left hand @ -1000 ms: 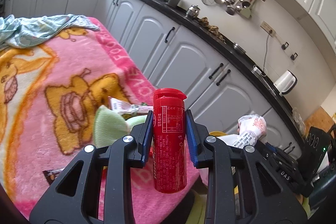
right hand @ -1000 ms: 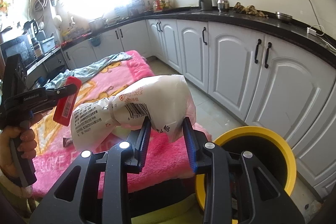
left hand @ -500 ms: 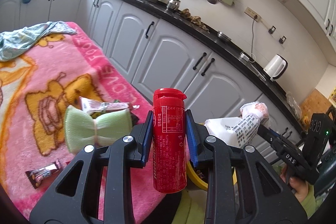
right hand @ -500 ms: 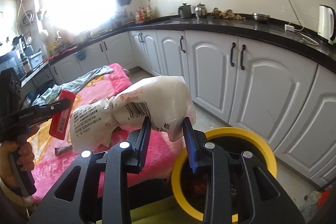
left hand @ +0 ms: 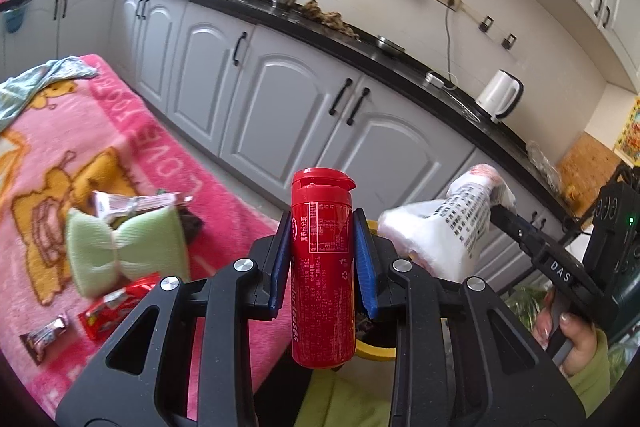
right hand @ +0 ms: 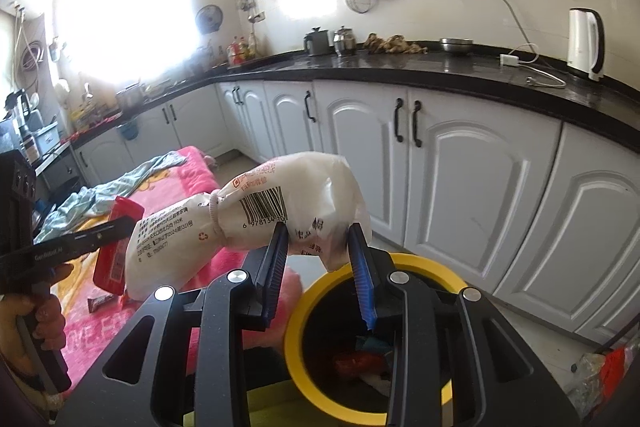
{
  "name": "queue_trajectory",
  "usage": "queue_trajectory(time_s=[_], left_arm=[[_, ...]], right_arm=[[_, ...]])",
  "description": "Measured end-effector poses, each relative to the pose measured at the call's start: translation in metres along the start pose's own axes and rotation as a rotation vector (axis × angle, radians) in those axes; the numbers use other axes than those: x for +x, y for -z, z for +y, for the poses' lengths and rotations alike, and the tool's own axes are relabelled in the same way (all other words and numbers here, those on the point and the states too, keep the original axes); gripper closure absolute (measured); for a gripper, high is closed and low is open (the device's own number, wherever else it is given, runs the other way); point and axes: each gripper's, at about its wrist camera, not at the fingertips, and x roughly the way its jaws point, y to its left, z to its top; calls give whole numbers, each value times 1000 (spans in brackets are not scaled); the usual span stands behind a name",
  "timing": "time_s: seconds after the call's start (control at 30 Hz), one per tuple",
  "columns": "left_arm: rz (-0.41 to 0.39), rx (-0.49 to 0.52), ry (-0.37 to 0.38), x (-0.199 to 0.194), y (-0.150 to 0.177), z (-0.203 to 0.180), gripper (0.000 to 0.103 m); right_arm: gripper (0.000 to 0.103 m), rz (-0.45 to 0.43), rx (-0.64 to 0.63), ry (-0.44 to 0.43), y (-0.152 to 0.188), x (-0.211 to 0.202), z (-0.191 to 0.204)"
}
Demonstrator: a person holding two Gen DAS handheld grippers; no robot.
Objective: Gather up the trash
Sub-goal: 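Carry the red can and white bag over the yellow bin, then open both tools to drop the can and bag into the bin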
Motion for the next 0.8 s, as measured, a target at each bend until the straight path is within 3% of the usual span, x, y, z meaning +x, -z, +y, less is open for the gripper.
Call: queue_trajectory(time_s=[0.07, 0.17, 0.27, 0.8], left_arm=[[6, 11, 8, 4, 1, -7, 81], [15, 29, 21, 11, 2, -16, 81], [30, 50, 24, 26, 4, -26, 81], [258, 164, 81, 146, 49, -70, 80]], right_arm=[[74, -7, 11, 9, 1, -3, -5], [91, -18, 23, 26, 1, -7, -16], [96, -10, 21, 58, 5, -4, -25], [96, 195, 155, 86, 53, 48, -81]])
